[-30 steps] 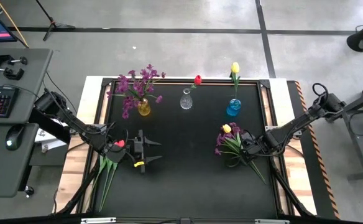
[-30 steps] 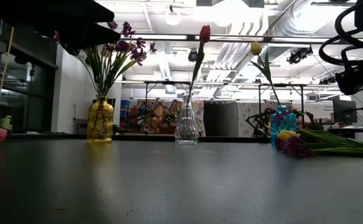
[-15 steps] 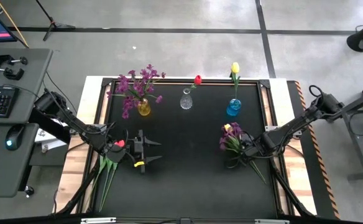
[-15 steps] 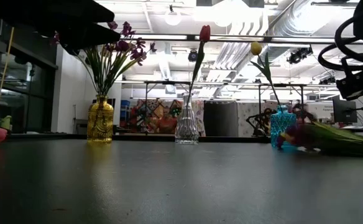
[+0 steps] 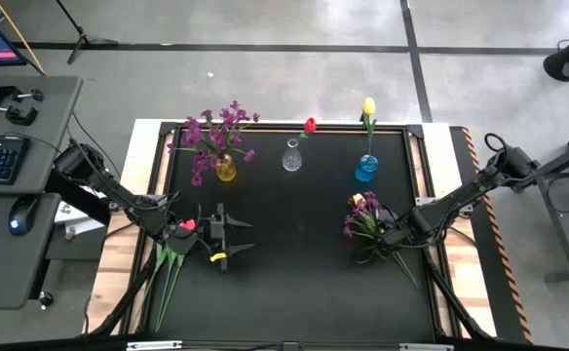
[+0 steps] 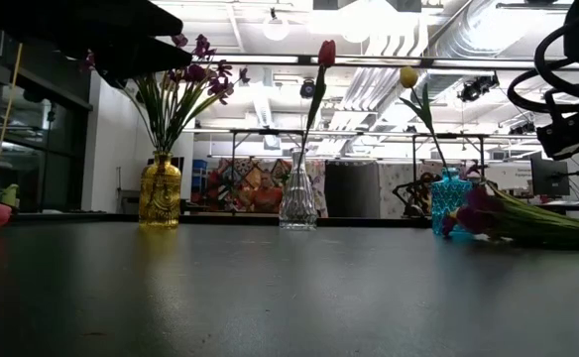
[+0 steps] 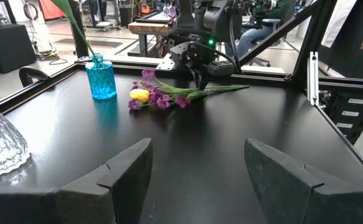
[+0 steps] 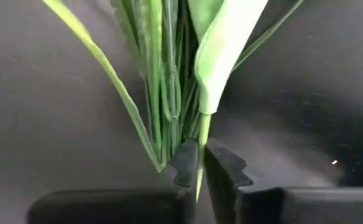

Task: Sort flowers into vase by color
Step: Put the right yellow flower into the blue flower vase

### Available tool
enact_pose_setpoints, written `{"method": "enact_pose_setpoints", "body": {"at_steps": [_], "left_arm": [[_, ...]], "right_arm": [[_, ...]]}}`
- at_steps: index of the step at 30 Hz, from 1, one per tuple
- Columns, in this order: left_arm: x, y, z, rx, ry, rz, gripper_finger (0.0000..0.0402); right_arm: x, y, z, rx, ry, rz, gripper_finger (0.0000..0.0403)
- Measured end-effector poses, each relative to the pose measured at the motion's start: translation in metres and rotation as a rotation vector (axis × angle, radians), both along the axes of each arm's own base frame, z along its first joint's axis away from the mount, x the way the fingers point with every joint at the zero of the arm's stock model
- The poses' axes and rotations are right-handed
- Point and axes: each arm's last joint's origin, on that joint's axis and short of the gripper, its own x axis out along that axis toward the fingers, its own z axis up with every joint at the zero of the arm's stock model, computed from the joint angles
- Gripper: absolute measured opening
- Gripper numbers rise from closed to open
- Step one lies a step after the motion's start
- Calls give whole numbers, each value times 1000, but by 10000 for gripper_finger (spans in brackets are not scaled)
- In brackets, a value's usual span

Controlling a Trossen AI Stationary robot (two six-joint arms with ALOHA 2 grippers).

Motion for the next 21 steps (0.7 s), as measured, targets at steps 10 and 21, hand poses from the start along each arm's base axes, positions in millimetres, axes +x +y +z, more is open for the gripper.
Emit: {"method": "enact_pose_setpoints", "body": {"at_steps": [10,21], "left_arm": [[0,0,0,0,0,-1,241],[0,0,0,0,1,-4,241]], "right_arm": [[5,3,10,8,-8,37,3],[34,16,72,0,-199,185,1]]}}
